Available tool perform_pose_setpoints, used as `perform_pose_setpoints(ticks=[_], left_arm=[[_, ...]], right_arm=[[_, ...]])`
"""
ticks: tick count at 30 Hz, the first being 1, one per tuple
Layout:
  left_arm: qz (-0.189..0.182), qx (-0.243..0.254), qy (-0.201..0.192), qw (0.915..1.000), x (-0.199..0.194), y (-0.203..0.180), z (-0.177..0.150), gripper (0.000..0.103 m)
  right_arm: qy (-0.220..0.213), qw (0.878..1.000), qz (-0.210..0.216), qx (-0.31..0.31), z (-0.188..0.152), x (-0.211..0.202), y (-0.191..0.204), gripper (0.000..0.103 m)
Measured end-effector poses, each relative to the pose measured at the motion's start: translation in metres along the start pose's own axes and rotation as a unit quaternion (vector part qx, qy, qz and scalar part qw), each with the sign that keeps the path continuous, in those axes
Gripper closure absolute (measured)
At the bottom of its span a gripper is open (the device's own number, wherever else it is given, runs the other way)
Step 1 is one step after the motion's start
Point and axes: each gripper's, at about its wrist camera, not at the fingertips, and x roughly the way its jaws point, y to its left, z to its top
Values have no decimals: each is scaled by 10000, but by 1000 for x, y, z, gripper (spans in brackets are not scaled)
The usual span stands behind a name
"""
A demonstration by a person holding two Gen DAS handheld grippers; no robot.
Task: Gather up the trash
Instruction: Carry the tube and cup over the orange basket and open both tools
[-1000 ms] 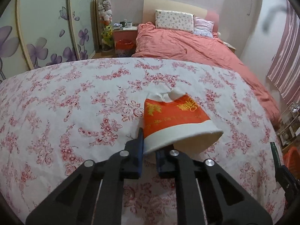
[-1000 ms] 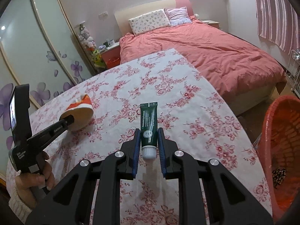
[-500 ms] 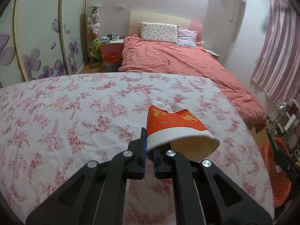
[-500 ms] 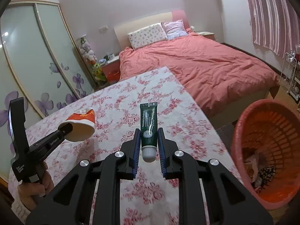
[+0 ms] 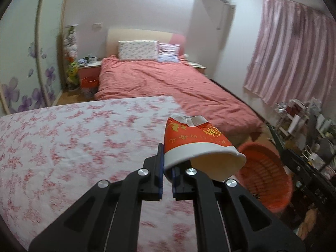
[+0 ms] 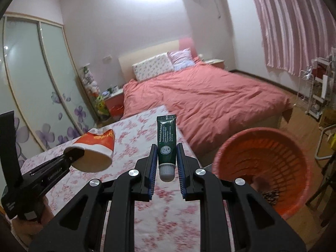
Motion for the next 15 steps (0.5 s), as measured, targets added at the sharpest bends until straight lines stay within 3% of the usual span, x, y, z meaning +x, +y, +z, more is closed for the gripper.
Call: perform_pose_setpoints(ticks=[8,15], left_arm=[[-508,235,36,9984,-4,-57,-9,96],[-891,412,141,9951,8,-98,-18,96]], right_arm=[[-425,9976,-491,243,1,-23,-40,85],[-549,9944,-764,491,-2,-24,-75,85]])
